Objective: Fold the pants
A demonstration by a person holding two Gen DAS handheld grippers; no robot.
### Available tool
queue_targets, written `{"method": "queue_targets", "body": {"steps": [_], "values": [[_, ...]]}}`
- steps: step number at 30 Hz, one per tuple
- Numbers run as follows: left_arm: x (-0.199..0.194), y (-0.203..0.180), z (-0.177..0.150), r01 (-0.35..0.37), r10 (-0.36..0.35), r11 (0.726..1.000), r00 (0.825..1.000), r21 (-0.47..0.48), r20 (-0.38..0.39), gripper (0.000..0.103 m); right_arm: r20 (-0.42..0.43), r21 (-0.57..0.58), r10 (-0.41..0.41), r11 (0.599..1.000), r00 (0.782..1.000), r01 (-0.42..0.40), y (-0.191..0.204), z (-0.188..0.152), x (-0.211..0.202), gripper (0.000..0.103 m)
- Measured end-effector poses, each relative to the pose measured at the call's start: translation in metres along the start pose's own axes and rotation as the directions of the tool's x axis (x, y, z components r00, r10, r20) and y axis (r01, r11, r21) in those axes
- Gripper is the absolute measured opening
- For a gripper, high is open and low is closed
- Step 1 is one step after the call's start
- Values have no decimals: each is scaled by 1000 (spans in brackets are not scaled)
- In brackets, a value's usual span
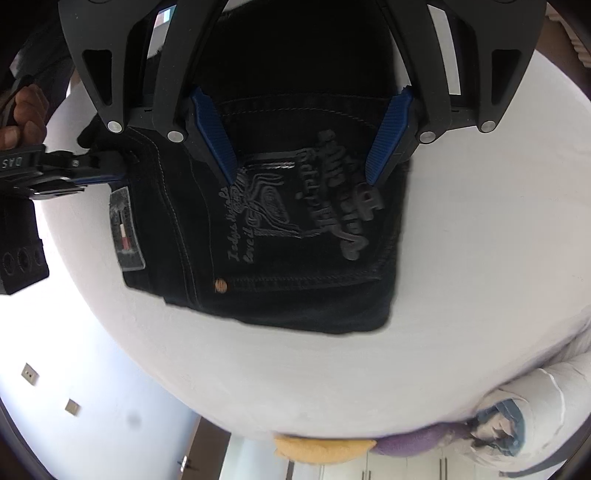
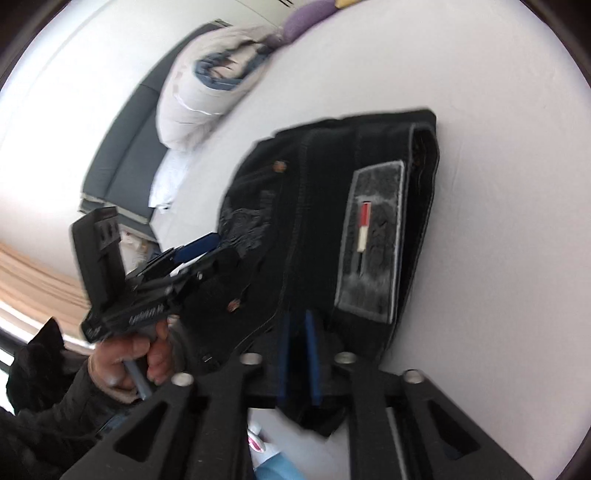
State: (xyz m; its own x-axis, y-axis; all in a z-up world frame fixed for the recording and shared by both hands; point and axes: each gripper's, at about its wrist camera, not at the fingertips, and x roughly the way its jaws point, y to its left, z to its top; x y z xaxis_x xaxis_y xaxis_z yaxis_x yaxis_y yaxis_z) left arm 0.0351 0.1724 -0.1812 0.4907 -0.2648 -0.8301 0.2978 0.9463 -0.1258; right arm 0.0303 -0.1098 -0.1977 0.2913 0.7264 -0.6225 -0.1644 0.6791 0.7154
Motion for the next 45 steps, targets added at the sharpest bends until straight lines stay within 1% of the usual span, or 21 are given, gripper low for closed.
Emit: {"method": "queue_targets", "body": {"steps": [2, 5, 7, 9, 13, 16, 18, 21, 22, 24, 26, 27, 28, 29, 30, 31, 33, 36, 39, 41, 45], "values": [[-21, 15, 3, 1, 1, 999, 998, -36, 56, 71, 44, 15, 7, 1000, 999, -7, -5, -9, -21, 45], [-41, 43, 16, 55, -43, 994, 992, -100, 122, 73, 130, 61, 28, 997, 991, -37, -15, -10, -46, 46], [-43, 54, 31, 33, -19, 994, 991, -104, 129, 77, 148, 86, 21, 996, 989, -34, -16, -4, -50, 46], [-31, 60, 43, 56, -47, 994, 994, -94, 97, 79, 141, 126, -20, 992, 990, 2, -18, 4, -43, 46], [-1, 84, 49, 131, -130, 979, 991, -154, 21, 79, 133, 225, -74, 973, 988, 43, -31, 7, -43, 65], [12, 99, 43, 227, -233, 952, 973, -204, -5, 79, 138, 280, -92, 959, 986, 50, -44, 7, -45, 82], [25, 103, 37, 245, -260, 943, 965, -227, -41, 79, 114, 310, -64, 950, 991, 26, -52, 12, -35, 83], [42, 98, 30, 240, -270, 942, 957, -235, -104, 79, 48, 278, -112, 956, 993, 94, -50, 24, -12, 83], [48, 93, 28, 246, -279, 942, 952, -228, -126, 79, 48, 267, -117, 958, 992, 100, -47, 28, -7, 82], [54, 84, 24, 234, -267, 950, 952, -205, -151, 79, 37, 257, -90, 963, 995, 77, -43, 39, 4, 63], [56, 79, 22, 206, -236, 961, 959, -183, -156, 80, 1, 256, -117, 960, 993, 113, -43, 46, 15, 47], [58, 77, 23, 194, -224, 965, 961, -178, -162, 79, -4, 248, -128, 961, 992, 125, -43, 48, 16, 43], [59, 74, 23, 178, -207, 969, 963, -169, -170, 76, -6, 245, -131, 961, 991, 128, -43, 48, 16, 39], [60, 69, 23, 177, -203, 972, 963, -153, -178, 59, -2, 246, -127, 961, 992, 124, -44, 47, 15, 33], [61, 64, 23, 174, -199, 975, 962, -140, -186, 54, 6, 241, -125, 963, 992, 119, -43, 48, 15, 30], [59, 56, 24, 141, -159, 984, 969, -105, -188, 52, 13, 229, -129, 966, 992, 122, -41, 47, 14, 26], [57, 47, 26, 116, -129, 990, 973, -79, -193, 41, 27, 193, -150, 971, 988, 142, -35, 46, 13, 24], [51, 45, 28, 106, -123, 989, 975, -102, -184, 30, 50, 108, -200, 975, 978, 194, -18, 47, 11, 20], [37, 39, 33, 93, -109, 990, 981, -107, -161, 21, 96, 20, -220, 976, 971, 219, 5, 50, 2, 17], [27, 31, 39, 80, -93, 992, 986, -96, -141, 20, 124, -27, -216, 975, 969, 221, 19, 53, -7, 17], [7, 14, 58, 79, -84, 995, 993, -62, -83, 19, 196, -60, -193, 976, 961, 209, 31, 63, -34, 17]]}}
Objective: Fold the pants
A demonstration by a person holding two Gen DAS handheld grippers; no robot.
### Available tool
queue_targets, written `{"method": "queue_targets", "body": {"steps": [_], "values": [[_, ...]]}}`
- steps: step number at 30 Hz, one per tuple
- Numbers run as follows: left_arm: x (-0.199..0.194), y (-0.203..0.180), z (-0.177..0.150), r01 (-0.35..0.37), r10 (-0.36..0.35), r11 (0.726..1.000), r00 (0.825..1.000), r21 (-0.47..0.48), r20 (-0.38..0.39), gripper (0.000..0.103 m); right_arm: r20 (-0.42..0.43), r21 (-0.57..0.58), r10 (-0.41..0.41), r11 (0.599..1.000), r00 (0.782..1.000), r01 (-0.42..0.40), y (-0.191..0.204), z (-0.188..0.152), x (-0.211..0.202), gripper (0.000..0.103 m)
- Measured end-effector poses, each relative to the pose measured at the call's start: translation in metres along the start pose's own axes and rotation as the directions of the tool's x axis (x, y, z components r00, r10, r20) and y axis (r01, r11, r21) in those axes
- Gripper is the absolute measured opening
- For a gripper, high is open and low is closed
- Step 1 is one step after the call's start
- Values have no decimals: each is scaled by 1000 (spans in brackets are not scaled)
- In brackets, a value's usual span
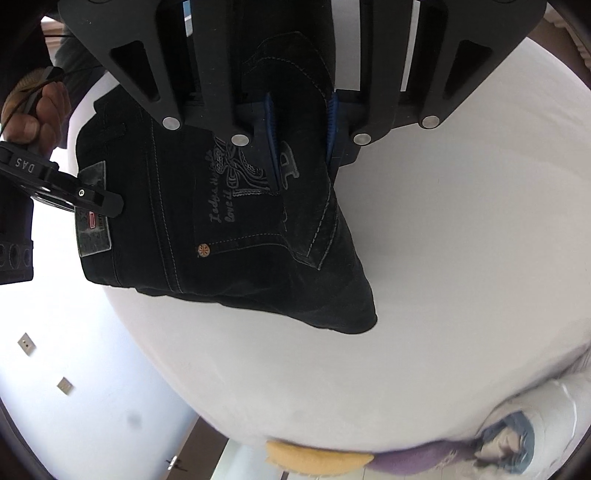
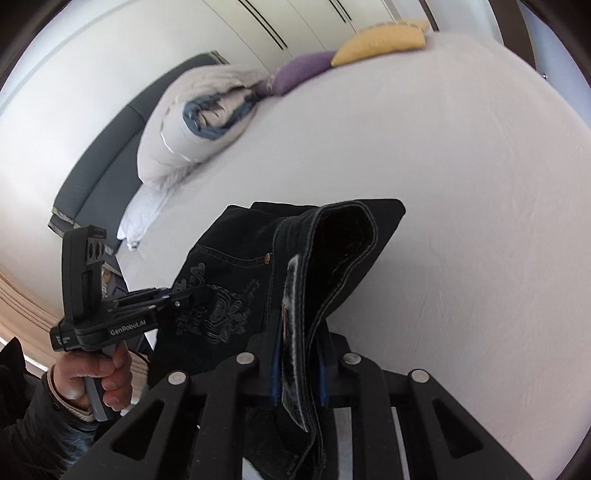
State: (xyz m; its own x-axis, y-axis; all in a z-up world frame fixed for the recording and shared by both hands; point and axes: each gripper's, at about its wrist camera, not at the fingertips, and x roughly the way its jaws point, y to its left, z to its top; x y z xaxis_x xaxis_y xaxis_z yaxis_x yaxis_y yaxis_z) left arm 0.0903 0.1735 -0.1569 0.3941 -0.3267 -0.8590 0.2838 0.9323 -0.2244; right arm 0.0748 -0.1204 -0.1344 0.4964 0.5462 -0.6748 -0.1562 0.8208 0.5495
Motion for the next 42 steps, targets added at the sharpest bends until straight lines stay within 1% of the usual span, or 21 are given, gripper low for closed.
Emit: {"method": "queue_targets", "body": {"steps": [4, 8, 12, 15, 17, 19, 21, 22, 24, 26, 27, 29, 31, 32, 33, 35, 37, 39, 40, 41, 42], "values": [[-12, -18, 30, 8, -10, 1000, 998, 28, 56, 19, 52, -14, 12, 1000, 999, -11, -11, 27, -24, 17], [5, -28, 66, 36, -38, 999, 996, 31, 75, 19, 73, 23, 5, 1000, 997, -7, -42, 57, -29, 17], [55, -49, 94, 49, -52, 998, 997, 45, 53, 19, 50, 83, -9, 997, 999, 5, -77, 79, -20, 17], [90, -48, 101, 65, -65, 998, 998, 20, 15, 19, 19, 115, -49, 992, 999, 46, -106, 89, -6, 17], [113, -52, 103, 45, -45, 999, 999, 16, -7, 20, -14, 141, -63, 988, 998, 65, -128, 89, 9, 18], [129, -53, 102, 22, -22, 1000, 1000, 17, -10, 27, -31, 154, -82, 984, 996, 86, -145, 87, 18, 20], [135, -55, 100, -1, 1, 1000, 1000, 18, 5, 41, -53, 165, -87, 982, 995, 95, -159, 82, 28, 25], [137, -57, 98, -17, 17, 1000, 1000, 24, 21, 45, -53, 166, -92, 981, 994, 100, -162, 81, 31, 30], [142, -62, 94, -38, 37, 999, 999, 23, 33, 67, -31, 175, -79, 981, 996, 83, -168, 76, 32, 36], [143, -66, 88, -26, 26, 1000, 999, 5, 39, 68, -12, 188, -68, 980, 998, 69, -170, 72, 28, 47], [141, -61, 99, -30, 30, 1000, 999, 1, 43, 68, -7, 192, -69, 979, 998, 70, -172, 71, 25, 51], [128, -66, 96, -60, 59, 998, 996, 9, 72, 68, 11, 202, -85, 976, 996, 81, -164, 70, 18, 69], [102, -73, 85, -91, 87, 995, 989, 29, 118, 75, 44, 209, -119, 972, 992, 107, -155, 66, 5, 72], [96, -73, 85, -103, 97, 994, 985, 31, 140, 82, 59, 205, -132, 972, 989, 118, -152, 61, -4, 73], [86, -76, 81, -115, 109, 993, 980, 28, 164, 91, 74, 200, -142, 972, 987, 125, -146, 56, -14, 73], [62, -81, 72, -143, 138, 990, 964, 7, 226, 102, 98, 191, -165, 971, 981, 144, -133, 48, -29, 76], [28, -91, 54, -192, 188, 981, 935, -15, 302, 102, 140, 171, -211, 968, 967, 186, -114, 36, -49, 80], [1, -105, 38, -269, 258, 963, 895, -21, 365, 102, 189, 142, -264, 960, 946, 240, -92, 25, -67, 84], [-16, -116, 28, -313, 295, 949, 865, -22, 406, 102, 224, 122, -295, 954, 929, 274, -78, 19, -79, 87], [-29, -121, 24, -324, 303, 946, 849, -25, 432, 102, 265, 103, -320, 947, 910, 303, -63, 12, -91, 93], [-47, -130, 13, -338, 315, 940, 823, -38, 473, 103, 300, 89, -340, 940, 891, 329, -51, 6, -102, 97]]}}
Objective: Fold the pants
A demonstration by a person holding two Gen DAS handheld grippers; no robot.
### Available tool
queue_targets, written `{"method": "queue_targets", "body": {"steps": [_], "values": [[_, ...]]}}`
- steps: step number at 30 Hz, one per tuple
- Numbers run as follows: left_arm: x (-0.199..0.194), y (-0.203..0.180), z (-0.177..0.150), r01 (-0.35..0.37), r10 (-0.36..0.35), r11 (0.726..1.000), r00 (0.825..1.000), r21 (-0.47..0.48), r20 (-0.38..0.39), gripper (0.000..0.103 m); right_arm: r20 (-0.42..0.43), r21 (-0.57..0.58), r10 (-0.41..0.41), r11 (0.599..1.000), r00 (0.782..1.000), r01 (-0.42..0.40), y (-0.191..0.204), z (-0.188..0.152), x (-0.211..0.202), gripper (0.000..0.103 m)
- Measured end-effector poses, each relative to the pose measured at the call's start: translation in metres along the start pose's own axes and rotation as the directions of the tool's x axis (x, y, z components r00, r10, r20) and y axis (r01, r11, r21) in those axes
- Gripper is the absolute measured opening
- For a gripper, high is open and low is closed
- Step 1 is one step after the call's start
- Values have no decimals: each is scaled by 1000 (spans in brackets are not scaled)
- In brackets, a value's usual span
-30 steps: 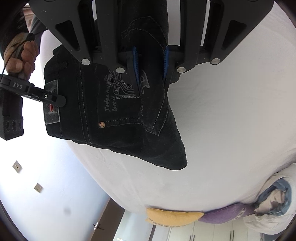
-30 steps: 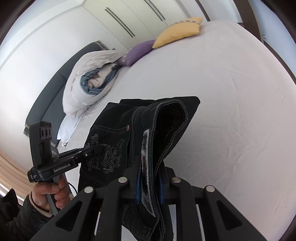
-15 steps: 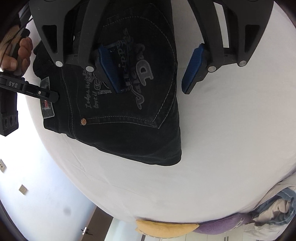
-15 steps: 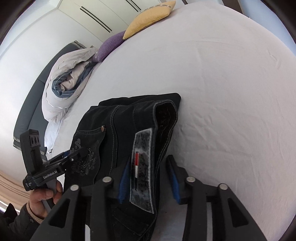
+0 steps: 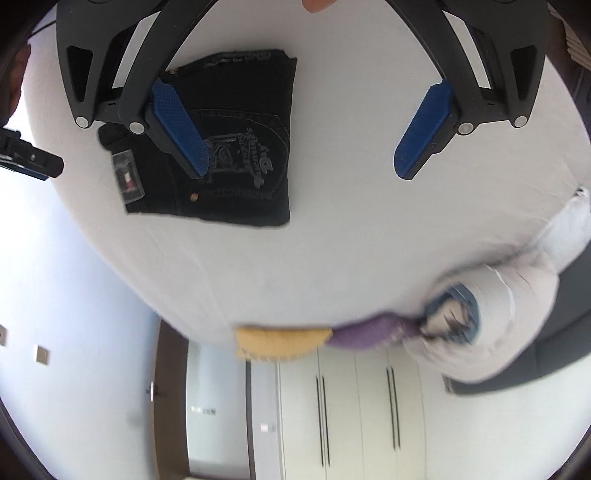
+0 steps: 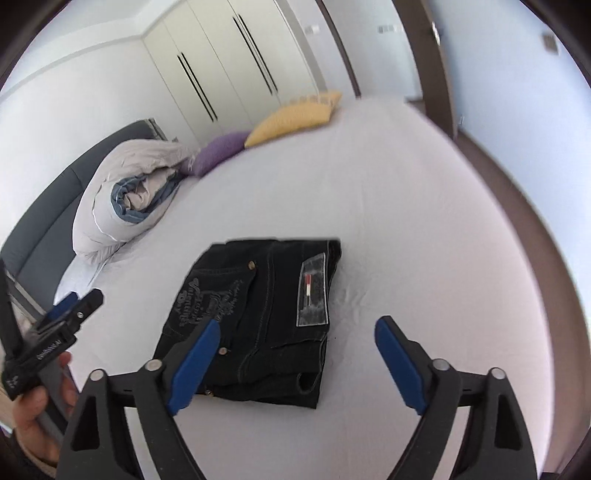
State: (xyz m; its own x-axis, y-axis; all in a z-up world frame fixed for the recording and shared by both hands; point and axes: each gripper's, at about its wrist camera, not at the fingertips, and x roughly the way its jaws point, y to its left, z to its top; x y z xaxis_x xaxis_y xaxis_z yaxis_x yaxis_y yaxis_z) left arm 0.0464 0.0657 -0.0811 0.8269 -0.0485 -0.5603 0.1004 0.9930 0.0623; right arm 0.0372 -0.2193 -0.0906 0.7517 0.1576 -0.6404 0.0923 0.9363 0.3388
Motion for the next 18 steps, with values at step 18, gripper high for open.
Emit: {"method": "queue_targets", "body": {"steps": [18], "values": [[-210, 62, 53, -47, 48, 996, 999, -76, 19, 103, 356, -204, -128, 956, 926, 211, 90, -13, -217, 103]]}}
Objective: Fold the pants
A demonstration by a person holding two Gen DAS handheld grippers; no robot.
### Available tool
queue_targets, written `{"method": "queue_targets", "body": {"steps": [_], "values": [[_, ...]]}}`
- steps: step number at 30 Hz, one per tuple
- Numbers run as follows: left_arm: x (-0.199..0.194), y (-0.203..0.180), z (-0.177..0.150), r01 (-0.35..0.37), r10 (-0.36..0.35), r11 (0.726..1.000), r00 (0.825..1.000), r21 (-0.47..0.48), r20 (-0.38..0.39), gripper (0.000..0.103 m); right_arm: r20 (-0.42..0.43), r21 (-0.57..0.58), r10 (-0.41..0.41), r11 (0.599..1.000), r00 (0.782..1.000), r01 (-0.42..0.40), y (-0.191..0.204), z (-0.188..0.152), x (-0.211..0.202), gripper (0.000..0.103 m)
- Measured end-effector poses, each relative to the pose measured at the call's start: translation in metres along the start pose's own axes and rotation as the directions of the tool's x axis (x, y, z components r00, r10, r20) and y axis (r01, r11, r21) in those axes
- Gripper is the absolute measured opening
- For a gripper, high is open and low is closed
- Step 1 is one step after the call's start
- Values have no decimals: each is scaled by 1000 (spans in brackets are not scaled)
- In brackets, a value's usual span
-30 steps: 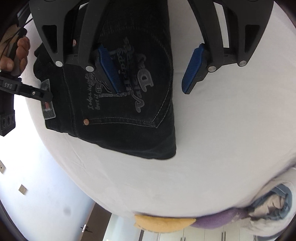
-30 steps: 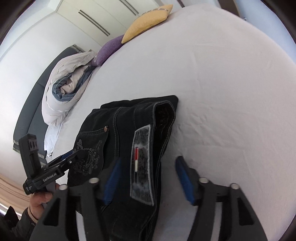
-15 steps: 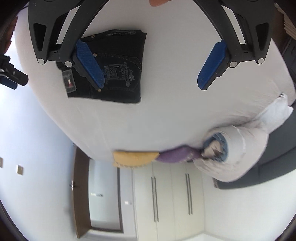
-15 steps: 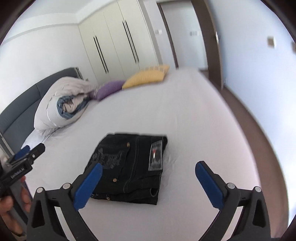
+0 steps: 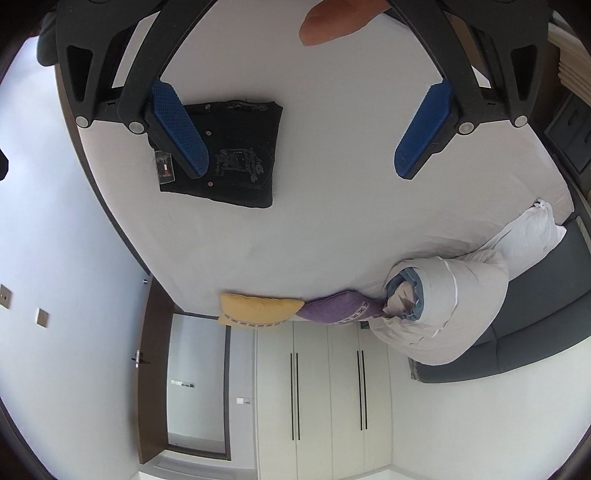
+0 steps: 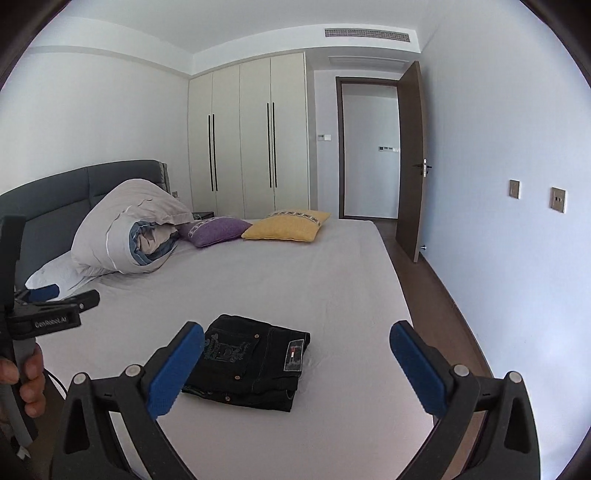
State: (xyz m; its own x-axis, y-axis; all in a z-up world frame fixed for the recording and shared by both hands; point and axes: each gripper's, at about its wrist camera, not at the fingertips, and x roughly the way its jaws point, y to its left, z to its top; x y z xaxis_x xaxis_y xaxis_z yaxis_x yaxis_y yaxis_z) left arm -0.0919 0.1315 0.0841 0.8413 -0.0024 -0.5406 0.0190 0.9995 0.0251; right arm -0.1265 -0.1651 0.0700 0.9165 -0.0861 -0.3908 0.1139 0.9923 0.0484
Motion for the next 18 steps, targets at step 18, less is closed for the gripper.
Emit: {"method": "queue_targets", "body": {"steps": [18], "values": [[52, -35, -44, 75, -75, 997, 982, -6, -176, 103, -226, 114, -54, 990, 973, 81, 11, -25, 30, 103]]}}
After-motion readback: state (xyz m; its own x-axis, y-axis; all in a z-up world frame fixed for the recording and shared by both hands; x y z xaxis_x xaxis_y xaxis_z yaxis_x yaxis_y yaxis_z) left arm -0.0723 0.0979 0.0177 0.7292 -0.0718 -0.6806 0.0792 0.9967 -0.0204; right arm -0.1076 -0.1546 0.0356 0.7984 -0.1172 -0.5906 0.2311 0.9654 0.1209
